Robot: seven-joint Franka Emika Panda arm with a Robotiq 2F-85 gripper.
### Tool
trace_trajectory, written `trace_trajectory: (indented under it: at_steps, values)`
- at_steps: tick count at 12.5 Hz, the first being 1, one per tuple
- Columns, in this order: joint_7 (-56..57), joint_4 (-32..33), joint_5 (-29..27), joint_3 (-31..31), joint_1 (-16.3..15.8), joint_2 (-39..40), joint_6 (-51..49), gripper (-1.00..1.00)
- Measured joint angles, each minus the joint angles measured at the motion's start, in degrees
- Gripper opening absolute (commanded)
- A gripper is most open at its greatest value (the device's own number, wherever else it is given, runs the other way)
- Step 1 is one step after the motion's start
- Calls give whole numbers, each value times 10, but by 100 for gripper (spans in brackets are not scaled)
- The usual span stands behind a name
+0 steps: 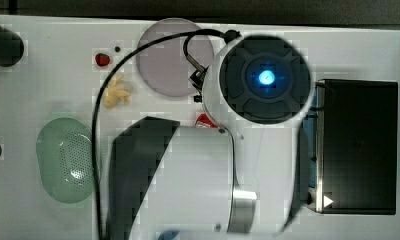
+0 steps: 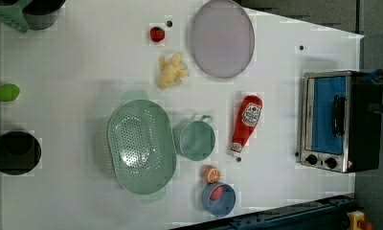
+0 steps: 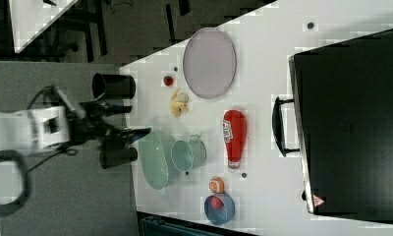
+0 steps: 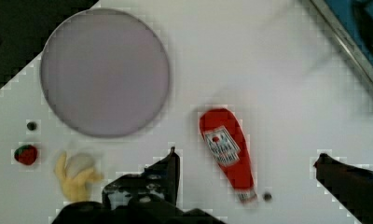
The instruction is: Pick ketchup from strainer and place it on the table
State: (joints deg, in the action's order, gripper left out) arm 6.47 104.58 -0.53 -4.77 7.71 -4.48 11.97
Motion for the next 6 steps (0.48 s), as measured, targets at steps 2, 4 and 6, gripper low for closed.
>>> trace_trajectory:
  at_steps: [2,4,6]
  values:
    - [-14,-56,0,-1,-3,2,-57,100]
    - [-24,-84,0,-2,-2,1,-97,100]
    - [-24,-89,1,-1,-2,5,-98,100]
